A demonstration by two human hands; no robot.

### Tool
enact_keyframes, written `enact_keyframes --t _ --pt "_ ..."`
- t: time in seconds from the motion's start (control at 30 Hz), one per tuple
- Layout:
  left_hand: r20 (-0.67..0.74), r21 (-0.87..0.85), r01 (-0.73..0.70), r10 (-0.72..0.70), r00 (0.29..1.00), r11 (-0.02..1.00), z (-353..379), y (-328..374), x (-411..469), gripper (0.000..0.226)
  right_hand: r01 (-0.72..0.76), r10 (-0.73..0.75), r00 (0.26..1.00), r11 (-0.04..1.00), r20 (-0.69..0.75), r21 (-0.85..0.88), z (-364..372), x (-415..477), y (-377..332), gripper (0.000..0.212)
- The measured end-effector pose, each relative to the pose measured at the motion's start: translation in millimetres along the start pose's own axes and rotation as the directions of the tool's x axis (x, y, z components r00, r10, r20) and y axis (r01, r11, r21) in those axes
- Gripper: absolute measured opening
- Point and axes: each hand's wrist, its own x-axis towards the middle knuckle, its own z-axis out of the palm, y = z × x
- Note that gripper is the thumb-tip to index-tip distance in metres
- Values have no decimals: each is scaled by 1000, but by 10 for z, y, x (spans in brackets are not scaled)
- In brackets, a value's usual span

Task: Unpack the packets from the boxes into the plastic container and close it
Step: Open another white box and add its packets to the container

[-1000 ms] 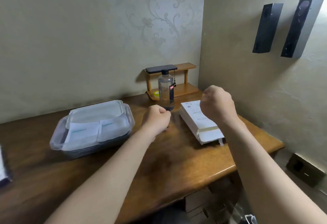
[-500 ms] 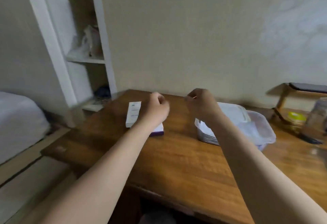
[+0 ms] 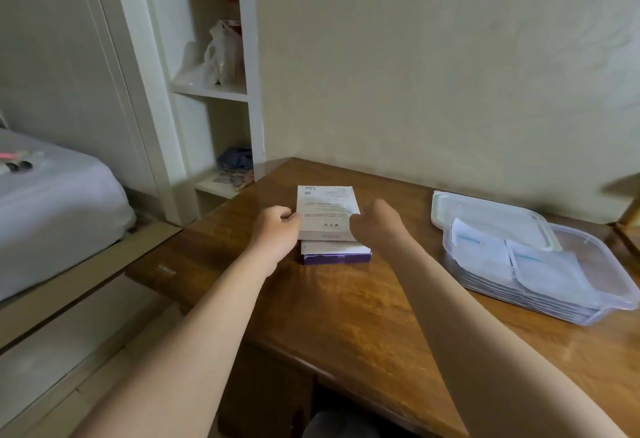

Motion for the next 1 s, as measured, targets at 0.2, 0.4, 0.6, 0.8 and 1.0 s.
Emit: enact_keyframes --t 0.2,0.4,0.6,0.8,1.0 --pt "-44 -93 28 -32 999 995 53 70 61 53 -51 54 998 994 -31 94 42 54 63 6" --pt "223 -477 212 -116 968 853 140 371 36 14 34 38 967 960 -252 276 -151 17 100 29" --pt "449 -617 294 20 893 730 570 704 -154 38 207 -34 912 898 -409 389 -734 -133 351 35" --pt "575 -679 382 130 808 626 1304 1066 -386 40 270 -149 900 928 -410 256 -1324 -196 1044 37" --pt "557 -622 220 227 799 751 2041 1227 -535 48 281 -255 885 960 -391 10 -1735 -178 1627 39"
